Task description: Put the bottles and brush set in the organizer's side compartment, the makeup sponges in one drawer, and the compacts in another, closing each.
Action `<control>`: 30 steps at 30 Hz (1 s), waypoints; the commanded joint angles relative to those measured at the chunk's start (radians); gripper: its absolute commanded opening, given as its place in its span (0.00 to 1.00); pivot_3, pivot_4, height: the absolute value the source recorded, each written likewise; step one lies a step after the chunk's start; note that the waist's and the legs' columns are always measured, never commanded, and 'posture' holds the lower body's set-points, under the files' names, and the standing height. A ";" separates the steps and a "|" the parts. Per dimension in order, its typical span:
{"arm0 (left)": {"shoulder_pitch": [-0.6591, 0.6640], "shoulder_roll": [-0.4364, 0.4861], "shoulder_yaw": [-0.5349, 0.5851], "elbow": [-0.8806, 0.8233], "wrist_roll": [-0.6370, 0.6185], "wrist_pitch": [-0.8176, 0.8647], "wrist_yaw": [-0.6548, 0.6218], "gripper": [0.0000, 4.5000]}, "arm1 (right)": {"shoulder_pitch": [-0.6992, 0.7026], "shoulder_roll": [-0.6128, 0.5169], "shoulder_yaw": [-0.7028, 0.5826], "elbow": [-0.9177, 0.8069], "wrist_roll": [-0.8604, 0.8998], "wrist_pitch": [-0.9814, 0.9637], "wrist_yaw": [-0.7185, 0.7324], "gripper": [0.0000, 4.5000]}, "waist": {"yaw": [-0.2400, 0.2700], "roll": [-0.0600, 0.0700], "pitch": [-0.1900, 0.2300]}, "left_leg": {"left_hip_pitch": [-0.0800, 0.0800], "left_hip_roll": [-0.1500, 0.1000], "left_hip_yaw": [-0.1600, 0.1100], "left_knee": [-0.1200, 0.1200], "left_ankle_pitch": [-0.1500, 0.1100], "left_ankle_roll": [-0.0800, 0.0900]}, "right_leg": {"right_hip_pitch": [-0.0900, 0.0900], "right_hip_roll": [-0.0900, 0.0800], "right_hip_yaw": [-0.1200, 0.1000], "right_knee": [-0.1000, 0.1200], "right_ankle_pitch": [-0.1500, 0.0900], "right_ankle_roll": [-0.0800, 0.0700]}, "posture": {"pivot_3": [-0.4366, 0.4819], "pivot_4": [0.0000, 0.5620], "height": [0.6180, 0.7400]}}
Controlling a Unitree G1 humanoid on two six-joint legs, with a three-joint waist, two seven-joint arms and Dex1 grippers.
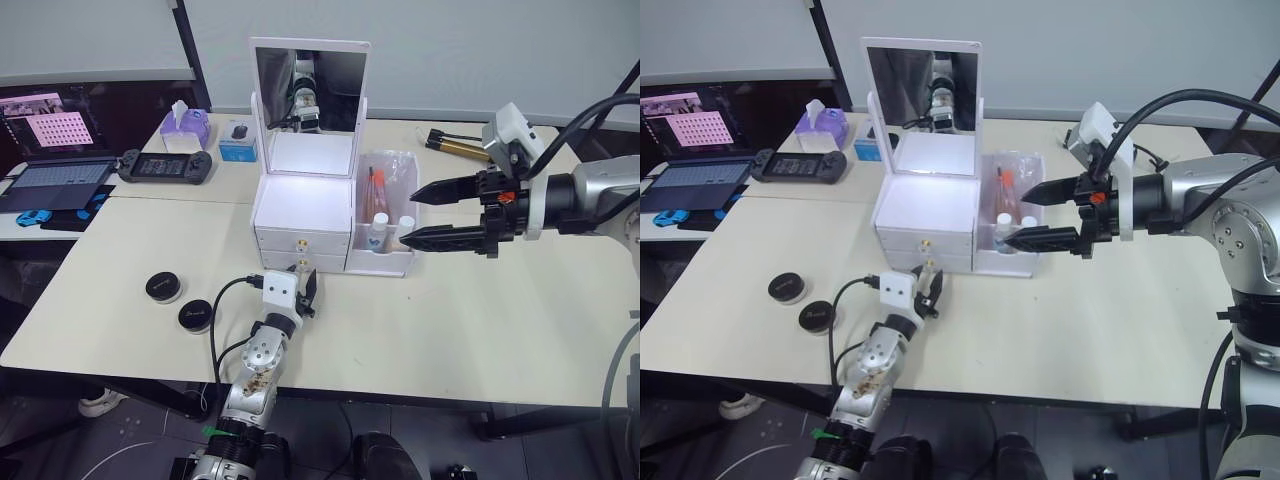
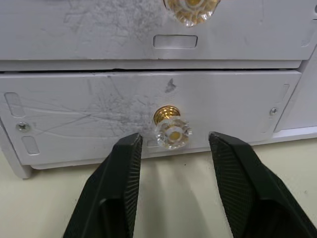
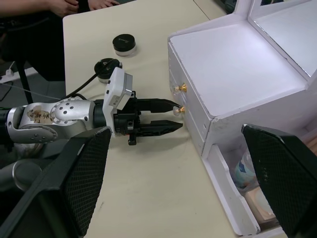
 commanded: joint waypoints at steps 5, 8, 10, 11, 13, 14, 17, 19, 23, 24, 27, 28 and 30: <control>-0.020 -0.019 -0.015 -0.035 0.001 -0.041 -0.005 0.48 | -0.012 -0.006 -0.023 -0.027 0.014 -0.004 -0.004 1.00 | 0.000 0.000 0.000 | 0.000 0.000 0.000 0.000 0.000 0.000 | 0.000 0.000 0.000 0.000 0.000 0.000 | 0.48 0.27 0.93; -0.023 -0.020 -0.019 -0.038 0.004 -0.051 -0.006 0.48 | -0.012 -0.002 -0.021 -0.025 0.014 -0.005 -0.007 1.00 | 0.000 0.000 0.000 | 0.000 0.000 0.000 0.000 0.000 0.000 | 0.000 0.000 0.000 0.000 0.000 0.000 | 0.48 0.27 0.93; -0.026 -0.021 -0.016 -0.036 0.001 -0.053 -0.004 0.48 | -0.012 0.000 -0.018 -0.024 0.012 -0.006 -0.009 1.00 | 0.000 0.000 0.000 | 0.000 0.000 0.000 0.000 0.000 0.000 | 0.000 0.000 0.000 0.000 0.000 0.000 | 0.48 0.27 0.93; -0.027 -0.021 -0.015 -0.036 0.000 -0.054 -0.003 0.48 | -0.012 0.001 -0.018 -0.024 0.012 -0.006 -0.009 1.00 | 0.000 0.000 0.000 | 0.000 0.000 0.000 0.000 0.000 0.000 | 0.000 0.000 0.000 0.000 0.000 0.000 | 0.48 0.27 0.93; -0.027 -0.022 -0.013 -0.036 0.001 -0.057 0.002 0.44 | -0.012 0.000 -0.019 -0.026 0.013 -0.006 -0.010 1.00 | 0.000 0.000 0.000 | 0.000 0.000 0.000 0.000 0.000 0.000 | 0.000 0.000 0.000 0.000 0.000 0.000 | 0.48 0.27 0.93; -0.028 -0.021 -0.011 -0.035 0.001 -0.058 0.004 0.39 | -0.013 0.001 -0.019 -0.025 0.013 -0.006 -0.012 1.00 | 0.000 0.000 0.000 | 0.000 0.000 0.000 0.000 0.000 0.000 | 0.000 0.000 0.000 0.000 0.000 0.000 | 0.48 0.27 0.93; -0.032 -0.021 -0.009 -0.029 -0.003 -0.061 0.003 0.20 | -0.014 0.002 -0.017 -0.024 0.013 -0.007 -0.013 1.00 | 0.000 0.000 0.000 | 0.000 0.000 0.000 0.000 0.000 0.000 | 0.000 0.000 0.000 0.000 0.000 0.000 | 0.48 0.27 0.93; -0.032 -0.021 -0.008 -0.030 -0.009 -0.065 -0.002 0.12 | -0.013 0.003 -0.017 -0.025 0.013 -0.006 -0.013 1.00 | 0.001 0.000 0.000 | 0.000 0.000 0.000 0.000 0.000 0.000 | 0.000 0.000 0.000 0.000 0.000 0.000 | 0.48 0.27 0.93; -0.032 -0.021 -0.005 -0.031 -0.011 -0.066 -0.004 0.12 | -0.013 0.004 -0.015 -0.024 0.011 -0.009 -0.014 1.00 | 0.002 0.000 0.000 | -0.001 0.000 0.000 0.001 0.000 0.000 | 0.000 0.000 0.000 0.000 0.000 0.000 | 0.48 0.27 0.93; -0.032 -0.021 -0.005 -0.031 -0.011 -0.066 -0.004 0.12 | -0.013 0.004 -0.014 -0.023 0.011 -0.009 -0.013 1.00 | 0.002 0.000 0.000 | -0.001 0.000 0.000 0.001 0.000 0.000 | 0.000 0.000 0.000 0.000 0.000 0.000 | 0.48 0.27 0.93; -0.021 -0.017 -0.006 -0.042 -0.018 -0.062 -0.013 0.12 | -0.013 0.005 -0.012 -0.022 0.009 -0.012 -0.012 1.00 | 0.002 0.000 0.000 | -0.001 0.000 0.000 0.001 0.000 0.000 | 0.000 0.000 0.000 0.000 0.000 0.000 | 0.48 0.27 0.93; -0.013 -0.014 -0.008 -0.051 -0.022 -0.060 -0.020 0.12 | -0.011 0.005 -0.012 -0.024 0.009 -0.012 -0.013 1.00 | 0.002 0.000 0.000 | -0.001 0.000 0.000 0.001 0.000 0.000 | 0.000 0.000 0.000 0.000 0.000 0.000 | 0.48 0.27 0.93; 0.018 0.003 -0.021 -0.083 -0.021 -0.053 -0.045 0.12 | -0.004 0.005 -0.014 -0.029 0.011 -0.013 -0.013 1.00 | 0.001 0.000 0.000 | -0.001 0.000 0.000 0.001 0.000 0.000 | 0.000 0.000 0.000 0.000 0.000 0.000 | 0.48 0.27 0.93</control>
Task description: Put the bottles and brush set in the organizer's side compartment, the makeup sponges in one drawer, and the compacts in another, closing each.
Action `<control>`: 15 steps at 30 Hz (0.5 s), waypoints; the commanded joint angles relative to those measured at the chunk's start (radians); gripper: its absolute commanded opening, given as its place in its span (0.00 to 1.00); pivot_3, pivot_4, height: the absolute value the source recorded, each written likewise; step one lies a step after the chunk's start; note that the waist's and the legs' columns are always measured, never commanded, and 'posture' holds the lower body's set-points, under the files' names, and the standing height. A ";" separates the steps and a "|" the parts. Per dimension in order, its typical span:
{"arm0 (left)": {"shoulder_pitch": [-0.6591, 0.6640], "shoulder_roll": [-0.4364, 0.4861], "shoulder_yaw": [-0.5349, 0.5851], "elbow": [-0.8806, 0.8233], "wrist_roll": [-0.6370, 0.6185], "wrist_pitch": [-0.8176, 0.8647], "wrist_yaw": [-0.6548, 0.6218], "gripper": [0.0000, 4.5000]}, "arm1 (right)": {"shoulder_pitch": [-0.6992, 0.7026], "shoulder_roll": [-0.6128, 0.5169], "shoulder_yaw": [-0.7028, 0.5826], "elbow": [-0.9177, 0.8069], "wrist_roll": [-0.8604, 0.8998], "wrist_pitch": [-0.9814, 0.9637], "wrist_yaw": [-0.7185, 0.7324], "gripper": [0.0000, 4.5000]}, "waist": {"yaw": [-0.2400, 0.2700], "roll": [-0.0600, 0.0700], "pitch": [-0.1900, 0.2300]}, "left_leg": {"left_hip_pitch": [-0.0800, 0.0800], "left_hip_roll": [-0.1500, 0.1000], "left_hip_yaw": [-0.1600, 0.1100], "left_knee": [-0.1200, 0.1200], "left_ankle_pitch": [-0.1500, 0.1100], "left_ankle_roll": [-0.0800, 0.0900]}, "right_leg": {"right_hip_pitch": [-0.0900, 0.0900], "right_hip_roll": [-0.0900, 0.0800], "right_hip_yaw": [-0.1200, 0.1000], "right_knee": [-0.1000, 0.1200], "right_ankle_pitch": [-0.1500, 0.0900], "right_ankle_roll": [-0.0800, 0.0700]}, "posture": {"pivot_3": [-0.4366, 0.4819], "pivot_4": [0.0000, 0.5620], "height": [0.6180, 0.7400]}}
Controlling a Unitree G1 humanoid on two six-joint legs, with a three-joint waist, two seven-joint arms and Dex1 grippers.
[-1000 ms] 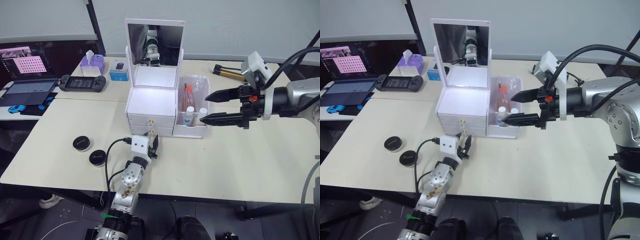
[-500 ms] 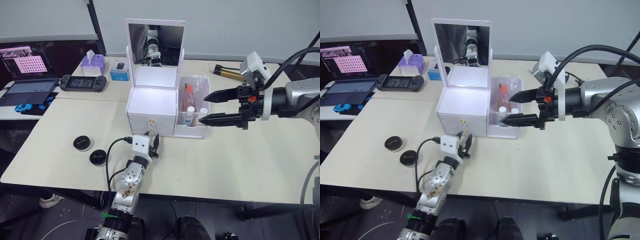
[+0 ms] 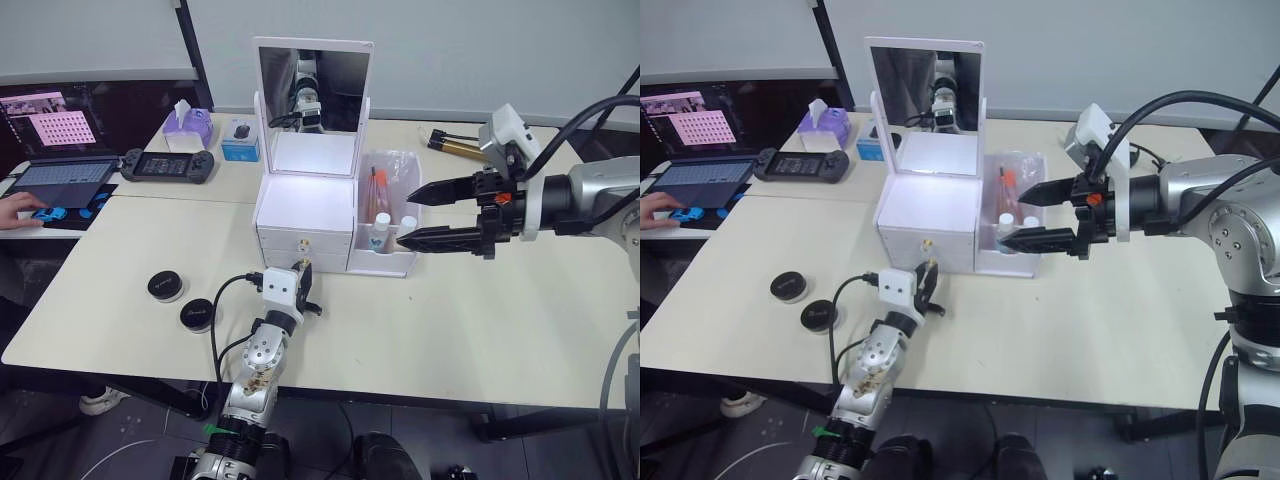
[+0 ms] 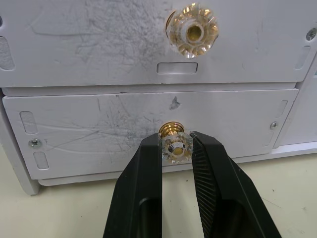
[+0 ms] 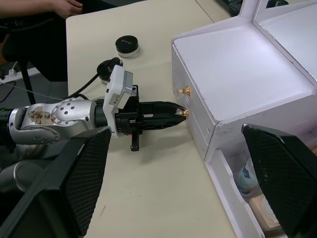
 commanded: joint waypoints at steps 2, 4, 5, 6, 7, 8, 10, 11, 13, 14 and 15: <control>0.067 0.018 -0.035 -0.134 -0.015 0.001 -0.058 0.12 | 0.001 -0.003 -0.024 -0.028 0.007 -0.013 -0.001 1.00 | -0.001 0.000 0.000 | 0.000 0.000 0.000 0.000 0.000 0.000 | 0.000 0.000 0.000 0.000 0.000 0.000 | 0.48 0.27 0.93; 0.106 0.029 -0.049 -0.187 -0.012 0.025 -0.070 0.12 | 0.008 -0.001 -0.030 -0.032 0.010 -0.013 -0.004 1.00 | -0.001 0.000 0.000 | 0.000 0.000 0.000 0.000 0.000 0.000 | 0.000 0.000 0.000 0.000 0.000 0.000 | 0.48 0.27 0.93; 0.125 0.035 -0.056 -0.213 -0.018 0.042 -0.083 0.12 | 0.012 0.001 -0.032 -0.033 0.011 -0.014 -0.005 1.00 | -0.001 0.000 0.000 | 0.000 0.000 0.000 0.000 0.000 0.000 | 0.000 0.000 0.000 0.000 0.000 0.000 | 0.48 0.27 0.93; 0.139 0.039 -0.062 -0.232 -0.022 0.056 -0.091 0.12 | 0.016 0.001 -0.035 -0.036 0.013 -0.014 -0.006 1.00 | 0.000 0.000 0.000 | 0.000 0.000 0.000 0.000 0.000 0.000 | 0.000 0.000 0.000 0.000 0.000 0.000 | 0.48 0.27 0.93; 0.158 0.046 -0.070 -0.256 -0.031 0.072 -0.106 0.12 | 0.024 0.003 -0.037 -0.039 0.014 -0.016 -0.008 1.00 | 0.001 0.000 0.000 | 0.000 0.000 0.000 0.000 0.000 0.000 | 0.000 0.000 0.000 0.000 0.000 0.000 | 0.48 0.27 0.93; 0.172 0.051 -0.075 -0.273 -0.038 0.085 -0.117 0.12 | 0.029 0.005 -0.038 -0.040 0.014 -0.017 -0.009 1.00 | 0.001 0.000 0.000 | 0.000 0.000 0.000 0.000 0.000 0.000 | 0.000 -0.001 0.000 0.000 0.000 0.000 | 0.48 0.27 0.93; 0.201 0.064 -0.077 -0.313 -0.049 0.122 -0.127 0.12 | 0.037 0.008 -0.037 -0.043 0.014 -0.019 -0.009 1.00 | 0.001 0.000 0.000 | 0.000 0.000 0.000 0.000 0.000 0.000 | 0.000 -0.001 0.000 0.000 0.000 0.000 | 0.48 0.27 0.93; 0.228 0.081 -0.078 -0.348 -0.071 0.148 -0.153 0.12 | 0.036 0.012 -0.034 -0.041 0.013 -0.021 -0.008 1.00 | 0.000 0.000 0.000 | 0.000 0.000 0.000 0.000 0.000 0.000 | 0.000 -0.001 0.000 0.000 0.000 0.000 | 0.48 0.27 0.93; 0.271 0.113 -0.084 -0.403 -0.099 0.190 -0.191 0.12 | 0.039 0.015 -0.035 -0.042 0.014 -0.024 -0.007 1.00 | -0.001 0.001 0.000 | 0.000 0.000 0.000 0.000 0.000 0.000 | 0.000 0.000 0.000 0.000 0.000 0.000 | 0.48 0.27 0.93; 0.294 0.129 -0.081 -0.432 -0.117 0.218 -0.205 0.12 | 0.041 0.017 -0.034 -0.042 0.012 -0.028 -0.007 1.00 | -0.001 0.001 0.000 | 0.000 0.000 0.000 0.000 0.000 0.000 | 0.000 0.000 0.000 0.000 0.000 0.000 | 0.48 0.27 0.93; 0.308 0.139 -0.078 -0.453 -0.133 0.242 -0.212 0.12 | 0.043 0.019 -0.034 -0.041 0.011 -0.031 -0.007 1.00 | -0.001 0.001 0.000 | 0.001 0.000 0.000 0.000 0.000 0.000 | 0.000 0.000 0.000 0.000 0.000 0.000 | 0.48 0.27 0.93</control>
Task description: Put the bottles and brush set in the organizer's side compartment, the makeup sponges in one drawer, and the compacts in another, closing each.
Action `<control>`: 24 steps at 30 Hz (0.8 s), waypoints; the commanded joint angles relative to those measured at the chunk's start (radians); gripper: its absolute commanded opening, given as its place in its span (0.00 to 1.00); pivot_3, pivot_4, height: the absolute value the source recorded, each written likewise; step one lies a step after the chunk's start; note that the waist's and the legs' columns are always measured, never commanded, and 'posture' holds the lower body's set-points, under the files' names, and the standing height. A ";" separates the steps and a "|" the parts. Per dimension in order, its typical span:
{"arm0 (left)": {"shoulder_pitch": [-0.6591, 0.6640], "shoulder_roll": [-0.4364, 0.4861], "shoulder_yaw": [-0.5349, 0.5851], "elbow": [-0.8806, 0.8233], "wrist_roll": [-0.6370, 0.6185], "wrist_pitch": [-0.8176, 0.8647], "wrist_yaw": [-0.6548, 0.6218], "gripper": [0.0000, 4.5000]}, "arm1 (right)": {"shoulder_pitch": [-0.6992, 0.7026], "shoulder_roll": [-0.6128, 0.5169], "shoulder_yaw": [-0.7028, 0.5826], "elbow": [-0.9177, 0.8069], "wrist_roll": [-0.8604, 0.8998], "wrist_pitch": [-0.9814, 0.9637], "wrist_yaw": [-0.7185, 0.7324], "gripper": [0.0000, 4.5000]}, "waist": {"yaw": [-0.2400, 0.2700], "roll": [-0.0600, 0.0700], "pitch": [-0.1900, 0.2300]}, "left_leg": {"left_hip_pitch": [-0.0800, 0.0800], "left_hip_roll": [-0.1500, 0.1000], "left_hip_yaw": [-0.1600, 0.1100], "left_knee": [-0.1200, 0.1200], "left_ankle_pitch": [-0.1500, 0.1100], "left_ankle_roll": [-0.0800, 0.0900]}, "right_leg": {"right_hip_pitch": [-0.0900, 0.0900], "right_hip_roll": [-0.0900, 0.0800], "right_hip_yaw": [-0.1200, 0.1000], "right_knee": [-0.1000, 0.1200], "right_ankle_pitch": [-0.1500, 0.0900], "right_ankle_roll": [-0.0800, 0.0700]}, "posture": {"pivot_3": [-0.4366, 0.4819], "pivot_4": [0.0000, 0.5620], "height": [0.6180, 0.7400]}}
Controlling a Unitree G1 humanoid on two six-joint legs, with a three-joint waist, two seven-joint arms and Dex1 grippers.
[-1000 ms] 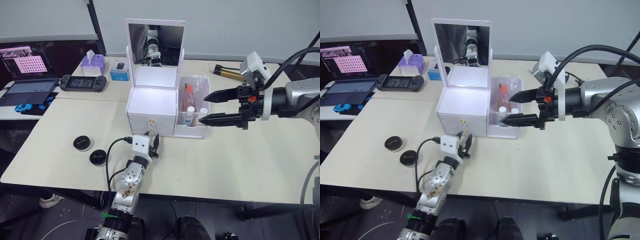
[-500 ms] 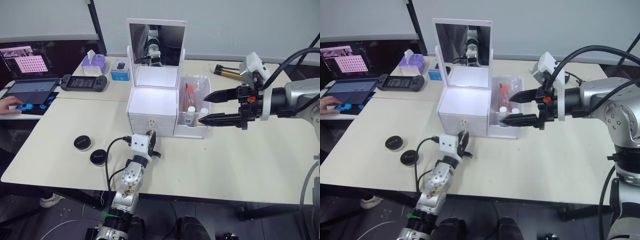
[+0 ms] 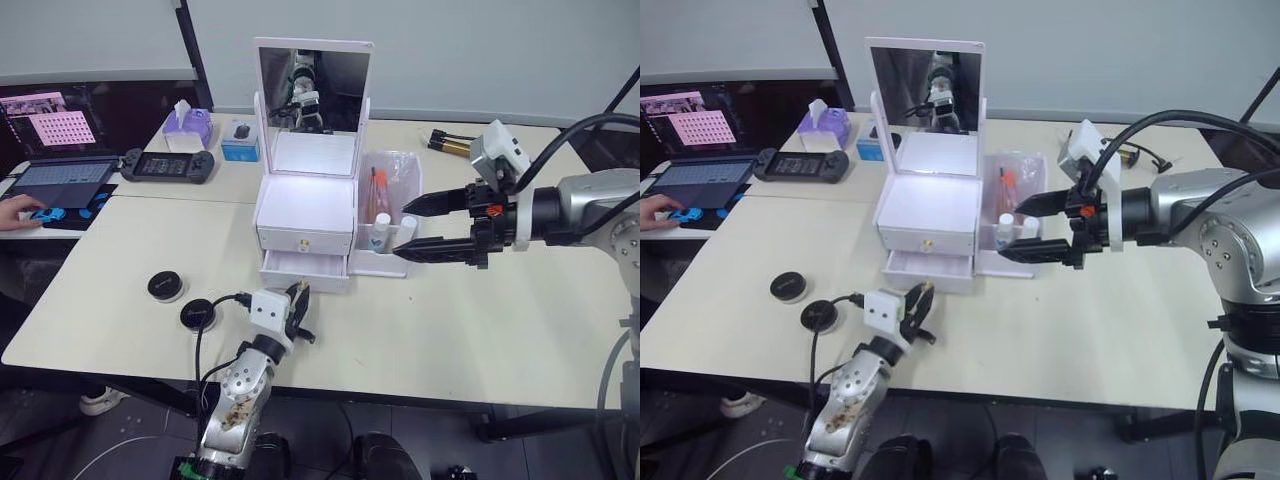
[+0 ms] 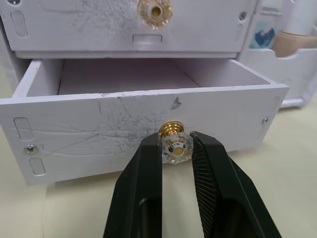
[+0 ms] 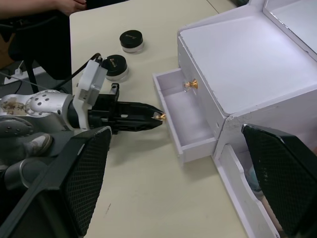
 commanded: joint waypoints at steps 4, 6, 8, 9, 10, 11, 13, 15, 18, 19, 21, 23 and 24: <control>0.081 0.081 -0.019 -0.169 -0.126 0.143 -0.117 0.12 | 0.015 0.021 -0.040 -0.025 0.010 -0.036 -0.011 1.00 | 0.002 0.000 0.000 | 0.000 0.000 0.000 0.000 0.000 0.000 | 0.001 0.000 0.000 0.000 0.000 0.000 | 0.48 0.27 0.93; 0.097 0.115 -0.013 -0.195 -0.148 0.157 -0.144 0.12 | 0.024 0.028 -0.044 -0.033 0.014 -0.038 -0.018 1.00 | 0.002 0.000 0.000 | 0.000 0.000 0.000 0.000 0.000 0.000 | 0.000 0.000 0.000 0.000 0.000 0.000 | 0.48 0.27 0.93; 0.111 0.145 -0.002 -0.216 -0.170 0.171 -0.164 0.12 | 0.031 0.031 -0.049 -0.038 0.016 -0.039 -0.023 1.00 | 0.002 0.000 0.000 | 0.000 0.000 0.000 0.000 0.000 0.000 | 0.000 0.000 0.000 0.000 0.000 0.000 | 0.48 0.27 0.93; 0.117 0.158 0.002 -0.226 -0.182 0.178 -0.173 0.12 | 0.035 0.032 -0.051 -0.041 0.017 -0.039 -0.025 1.00 | 0.002 0.000 0.000 | 0.000 0.000 0.000 0.000 0.000 0.000 | 0.000 0.000 0.000 0.000 0.000 0.000 | 0.48 0.27 0.93; 0.124 0.170 0.005 -0.236 -0.193 0.183 -0.184 0.12 | 0.040 0.031 -0.054 -0.044 0.019 -0.040 -0.026 1.00 | 0.002 0.000 0.000 | 0.000 0.000 0.000 0.000 0.000 0.000 | 0.000 0.000 0.000 0.000 0.000 0.000 | 0.48 0.27 0.93; 0.131 0.179 0.006 -0.243 -0.203 0.190 -0.191 0.12 | 0.045 0.030 -0.058 -0.048 0.021 -0.039 -0.027 1.00 | 0.002 0.000 0.000 | 0.000 0.000 0.000 0.000 0.000 0.000 | 0.000 0.000 0.000 0.000 0.000 0.000 | 0.48 0.27 0.93; 0.140 0.186 0.008 -0.254 -0.220 0.205 -0.191 0.12 | 0.055 0.029 -0.065 -0.057 0.024 -0.037 -0.028 1.00 | 0.002 0.000 0.000 | 0.000 0.000 0.000 0.000 0.000 0.000 | 0.000 -0.001 0.000 -0.001 0.000 0.000 | 0.48 0.27 0.93; 0.149 0.184 0.008 -0.265 -0.231 0.220 -0.184 0.12 | 0.065 0.027 -0.071 -0.065 0.026 -0.035 -0.029 1.00 | 0.002 0.000 0.000 | 0.000 0.000 0.000 0.000 0.000 0.000 | 0.001 -0.001 0.000 -0.001 0.000 0.000 | 0.48 0.27 0.93; 0.151 0.189 0.013 -0.273 -0.250 0.244 -0.185 0.12 | 0.071 0.025 -0.076 -0.067 0.030 -0.035 -0.032 1.00 | 0.002 0.000 0.000 | 0.000 0.000 0.000 0.000 0.000 0.000 | 0.000 0.000 0.000 0.000 0.000 0.000 | 0.48 0.27 0.93; 0.150 0.196 0.019 -0.275 -0.255 0.249 -0.189 0.12 | 0.072 0.024 -0.076 -0.067 0.031 -0.036 -0.033 1.00 | 0.002 0.000 0.000 | 0.000 0.000 0.000 0.000 0.000 0.000 | 0.000 0.000 0.000 0.000 0.000 0.000 | 0.48 0.27 0.93; 0.155 0.207 0.032 -0.291 -0.292 0.272 -0.207 0.12 | 0.073 0.023 -0.075 -0.066 0.033 -0.038 -0.033 1.00 | 0.001 0.000 0.000 | 0.000 0.000 0.000 0.000 0.000 0.000 | 0.000 0.000 0.000 -0.001 0.000 0.000 | 0.48 0.27 0.93; 0.164 0.230 0.042 -0.304 -0.326 0.288 -0.236 0.29 | 0.072 0.022 -0.068 -0.063 0.030 -0.044 -0.026 1.00 | 0.001 0.000 0.000 | 0.000 0.000 0.000 0.000 0.000 0.000 | 0.000 0.000 0.000 -0.001 0.000 0.000 | 0.48 0.27 0.93; 0.173 0.254 0.053 -0.313 -0.351 0.299 -0.265 0.33 | 0.073 0.017 -0.063 -0.063 0.030 -0.045 -0.017 1.00 | 0.001 0.000 0.000 | 0.000 0.000 0.000 0.000 0.000 0.000 | 0.000 0.000 0.000 -0.001 0.000 0.000 | 0.48 0.27 0.93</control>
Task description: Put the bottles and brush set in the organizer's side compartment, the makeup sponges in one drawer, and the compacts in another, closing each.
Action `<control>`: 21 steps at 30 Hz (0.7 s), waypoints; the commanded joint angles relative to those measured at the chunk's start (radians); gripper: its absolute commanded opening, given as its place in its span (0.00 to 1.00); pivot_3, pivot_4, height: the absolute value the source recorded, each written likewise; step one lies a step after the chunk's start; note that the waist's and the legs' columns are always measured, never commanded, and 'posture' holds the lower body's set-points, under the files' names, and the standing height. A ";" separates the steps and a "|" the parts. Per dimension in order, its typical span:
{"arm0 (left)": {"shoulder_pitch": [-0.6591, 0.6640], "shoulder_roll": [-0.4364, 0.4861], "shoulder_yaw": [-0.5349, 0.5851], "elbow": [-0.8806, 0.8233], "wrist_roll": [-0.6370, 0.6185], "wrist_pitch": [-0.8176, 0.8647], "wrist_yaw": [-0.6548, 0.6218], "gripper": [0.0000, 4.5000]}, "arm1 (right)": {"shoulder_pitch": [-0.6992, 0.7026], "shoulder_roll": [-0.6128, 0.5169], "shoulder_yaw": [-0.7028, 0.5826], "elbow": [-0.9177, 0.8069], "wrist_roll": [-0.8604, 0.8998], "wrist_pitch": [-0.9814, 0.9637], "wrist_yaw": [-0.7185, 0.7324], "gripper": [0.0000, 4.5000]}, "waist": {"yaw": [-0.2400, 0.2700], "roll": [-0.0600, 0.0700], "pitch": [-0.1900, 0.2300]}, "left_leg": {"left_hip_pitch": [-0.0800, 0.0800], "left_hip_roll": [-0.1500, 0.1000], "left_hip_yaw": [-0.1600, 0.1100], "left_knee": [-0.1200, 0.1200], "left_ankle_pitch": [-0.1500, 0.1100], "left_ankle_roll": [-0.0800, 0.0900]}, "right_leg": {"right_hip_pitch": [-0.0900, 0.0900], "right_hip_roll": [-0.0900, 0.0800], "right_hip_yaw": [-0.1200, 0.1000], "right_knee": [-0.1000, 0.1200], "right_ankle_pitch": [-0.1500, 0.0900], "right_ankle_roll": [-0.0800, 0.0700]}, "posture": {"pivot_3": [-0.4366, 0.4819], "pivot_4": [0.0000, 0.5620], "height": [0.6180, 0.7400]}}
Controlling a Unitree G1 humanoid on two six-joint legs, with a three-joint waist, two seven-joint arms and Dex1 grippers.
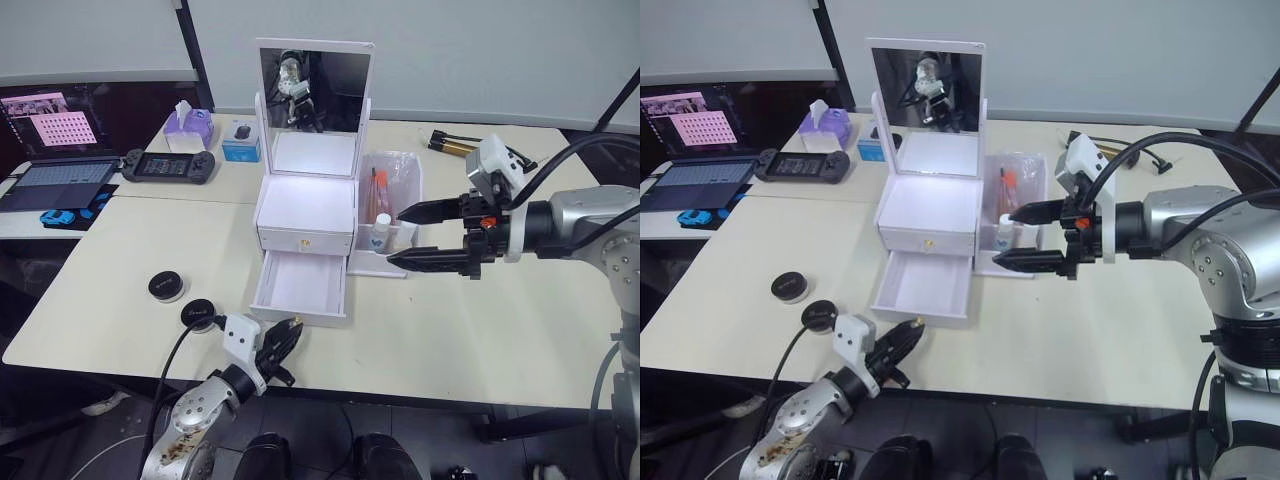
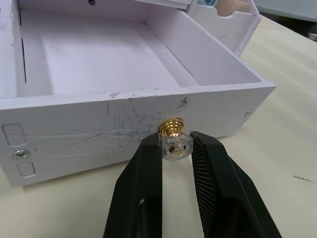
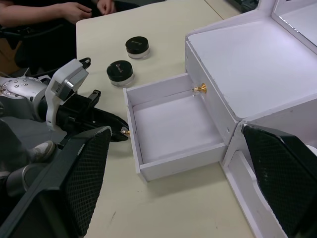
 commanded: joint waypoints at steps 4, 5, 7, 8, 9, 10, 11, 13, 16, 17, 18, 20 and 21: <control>0.067 0.109 0.059 -0.094 -0.140 0.040 -0.152 0.61 | 0.012 -0.043 -0.030 -0.027 0.019 -0.016 0.044 1.00 | -0.005 0.000 0.000 | 0.000 0.001 0.000 0.000 0.000 0.000 | 0.000 0.001 0.000 0.000 0.000 -0.001 | 0.48 0.27 0.93; 0.084 0.125 0.079 -0.106 -0.164 0.043 -0.169 0.69 | 0.020 -0.050 -0.037 -0.030 0.025 -0.014 0.051 1.00 | -0.006 0.000 0.000 | 0.001 0.001 0.000 -0.001 0.000 0.000 | 0.000 0.001 0.000 0.000 0.000 -0.001 | 0.48 0.27 0.93; 0.112 0.148 0.124 -0.127 -0.198 0.022 -0.200 0.83 | 0.035 -0.065 -0.045 -0.027 0.024 -0.023 0.061 1.00 | -0.009 0.000 0.000 | 0.001 0.001 0.000 -0.001 0.000 0.000 | 0.000 0.001 0.000 0.000 -0.001 -0.001 | 0.48 0.27 0.93; 0.118 0.155 0.150 -0.130 -0.208 0.014 -0.203 0.90 | 0.043 -0.073 -0.046 -0.021 0.017 -0.032 0.064 1.00 | -0.010 0.000 0.000 | 0.001 0.001 0.000 -0.001 0.000 0.000 | -0.001 0.001 0.000 0.000 -0.001 -0.001 | 0.48 0.27 0.93; 0.124 0.169 0.178 -0.129 -0.218 0.009 -0.215 0.97 | 0.054 -0.081 -0.044 -0.016 -0.003 -0.057 0.063 1.00 | -0.009 0.000 0.000 | 0.001 0.001 0.000 -0.001 0.000 0.000 | 0.000 0.001 0.000 0.000 -0.001 -0.001 | 0.48 0.27 0.93; 0.130 0.187 0.211 -0.125 -0.219 -0.001 -0.230 0.99 | 0.072 -0.089 -0.043 -0.015 -0.034 -0.095 0.059 1.00 | -0.008 0.000 0.000 | 0.001 0.001 0.000 -0.001 0.000 0.000 | 0.000 0.001 0.000 0.000 -0.001 -0.001 | 0.48 0.27 0.93; 0.133 0.201 0.247 -0.117 -0.229 -0.003 -0.242 0.99 | 0.090 -0.093 -0.051 -0.012 -0.052 -0.124 0.054 1.00 | -0.008 0.000 0.000 | 0.001 0.001 0.000 -0.001 0.000 0.000 | 0.000 0.001 0.000 0.000 -0.001 -0.001 | 0.48 0.27 0.93; 0.138 0.232 0.311 -0.096 -0.245 -0.010 -0.270 0.99 | 0.119 -0.103 -0.070 0.002 -0.058 -0.142 0.054 1.00 | -0.009 0.000 0.000 | 0.001 0.001 0.000 -0.001 0.000 0.000 | -0.001 0.001 0.000 0.000 -0.001 -0.001 | 0.48 0.27 0.93; 0.156 0.298 0.443 -0.042 -0.280 -0.020 -0.341 0.99 | 0.193 -0.141 -0.091 0.049 -0.140 -0.239 0.056 1.00 | -0.009 0.000 0.000 | 0.001 0.001 0.001 -0.001 0.000 0.000 | -0.001 0.001 0.000 0.000 -0.001 -0.001 | 0.48 0.27 0.93; 0.167 0.318 0.481 -0.026 -0.304 -0.015 -0.374 0.99 | 0.220 -0.146 -0.104 0.069 -0.166 -0.281 0.055 1.00 | -0.009 0.000 0.000 | 0.001 0.001 0.001 -0.001 0.000 0.000 | -0.001 0.001 0.000 0.000 -0.001 -0.001 | 0.48 0.27 0.93; 0.183 0.340 0.523 0.000 -0.317 -0.015 -0.409 0.99 | 0.254 -0.164 -0.114 0.095 -0.192 -0.326 0.069 1.00 | -0.010 -0.001 0.000 | 0.002 0.002 0.001 -0.001 0.000 0.000 | -0.001 0.001 -0.001 0.000 -0.001 -0.002 | 0.48 0.27 0.93; 0.198 0.376 0.601 0.076 -0.319 -0.033 -0.460 0.99 | 0.308 -0.196 -0.133 0.156 -0.224 -0.383 0.105 1.00 | -0.010 0.000 0.001 | 0.002 0.002 0.002 -0.001 0.000 0.000 | -0.001 0.001 -0.001 0.000 -0.001 -0.002 | 0.48 0.27 0.93; 0.185 0.392 0.644 0.144 -0.304 -0.056 -0.473 0.99 | 0.321 -0.206 -0.139 0.209 -0.212 -0.372 0.135 1.00 | -0.011 0.000 0.001 | 0.002 0.001 0.003 -0.001 0.000 0.000 | -0.001 0.001 -0.001 0.000 -0.002 -0.002 | 0.48 0.27 0.93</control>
